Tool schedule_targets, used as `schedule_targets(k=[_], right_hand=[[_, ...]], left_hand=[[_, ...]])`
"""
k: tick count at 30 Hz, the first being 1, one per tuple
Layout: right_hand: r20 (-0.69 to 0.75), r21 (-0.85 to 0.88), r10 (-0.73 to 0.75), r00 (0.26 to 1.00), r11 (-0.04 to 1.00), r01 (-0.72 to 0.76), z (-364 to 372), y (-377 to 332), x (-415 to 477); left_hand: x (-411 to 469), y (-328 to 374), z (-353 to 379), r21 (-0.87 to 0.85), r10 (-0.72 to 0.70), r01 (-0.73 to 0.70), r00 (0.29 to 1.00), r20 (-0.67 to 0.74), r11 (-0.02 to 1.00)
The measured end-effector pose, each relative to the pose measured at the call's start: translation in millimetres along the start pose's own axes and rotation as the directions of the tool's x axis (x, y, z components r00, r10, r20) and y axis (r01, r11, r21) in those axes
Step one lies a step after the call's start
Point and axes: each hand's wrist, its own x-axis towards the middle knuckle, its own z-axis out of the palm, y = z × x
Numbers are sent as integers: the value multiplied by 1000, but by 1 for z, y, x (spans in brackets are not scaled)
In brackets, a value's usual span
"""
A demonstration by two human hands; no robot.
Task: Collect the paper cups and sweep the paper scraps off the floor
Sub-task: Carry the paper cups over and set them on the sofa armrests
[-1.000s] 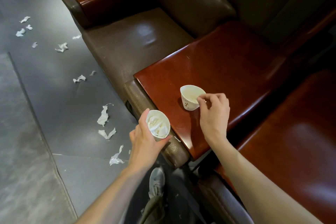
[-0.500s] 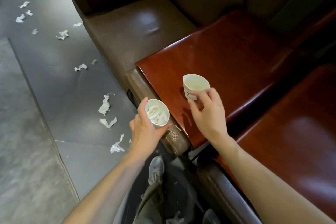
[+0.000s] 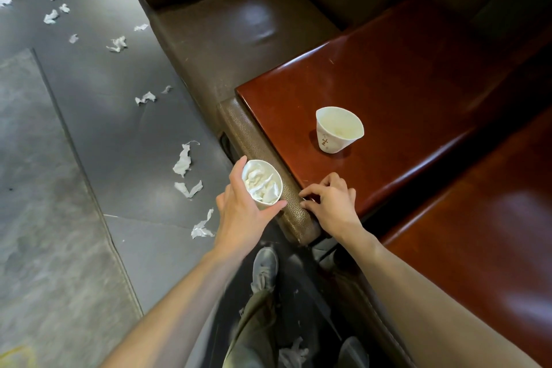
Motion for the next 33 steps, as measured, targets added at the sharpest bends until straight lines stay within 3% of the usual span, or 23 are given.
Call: schedule_targets(k=[5,8,10,15,21,24,27,29,33], right_hand=[[-21,-64,-35,999,997,33,5,1,-1],[-92,222,65,994,974,-43,-7,-15,1],[-230,393,103,968,919,-4,-29,-29,5],[-445,443,252,859,896,-33,-90,-47,28],[-425,291,204,882,953,-81,-97,-29,40],[-237,247,183,954,961,-123,-91,-28,42],[-126,219,190,974,963,-159,-85,-31,52],[-166,237,192,967,960,-150,-85,-33,59],[-315,445,273,909,888,-112,-104,-48,59]], left_hand=[[-1,5,1,0,30,-30,1000,-2,1000],[0,9,-1,7,43,-43,999,-11,999],[3,10,-1,11,48,-48,999,-18,999],[8,23,2,-26,58,-57,998,27,998],[27,40,1,-15,112,-111,992,65,994],[40,43,-2,2,95,-95,992,88,995],[54,45,-7,34,75,-80,989,129,996],[66,45,-13,58,108,-118,983,146,991],[93,51,-29,67,181,-197,965,187,978]])
